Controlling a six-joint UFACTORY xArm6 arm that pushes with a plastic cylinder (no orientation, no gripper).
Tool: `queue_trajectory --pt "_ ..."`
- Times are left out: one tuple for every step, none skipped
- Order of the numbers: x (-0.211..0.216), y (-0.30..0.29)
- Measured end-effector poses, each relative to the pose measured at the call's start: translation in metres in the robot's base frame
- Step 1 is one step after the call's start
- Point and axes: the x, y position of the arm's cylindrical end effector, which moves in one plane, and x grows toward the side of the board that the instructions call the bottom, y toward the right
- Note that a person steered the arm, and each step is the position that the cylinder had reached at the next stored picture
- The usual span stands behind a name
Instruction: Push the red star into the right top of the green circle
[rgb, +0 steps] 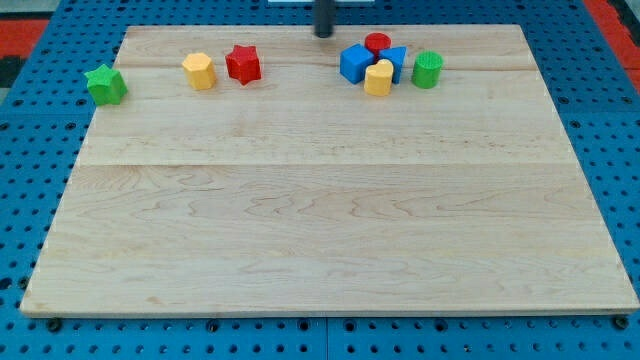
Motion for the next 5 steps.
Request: queue_trajectory --pt "0.022 -0.086" --pt "0.075 -0.085" --pt "0.097 -0.097" --pt "0.103 -0.076" --pt "0.079 -0.067"
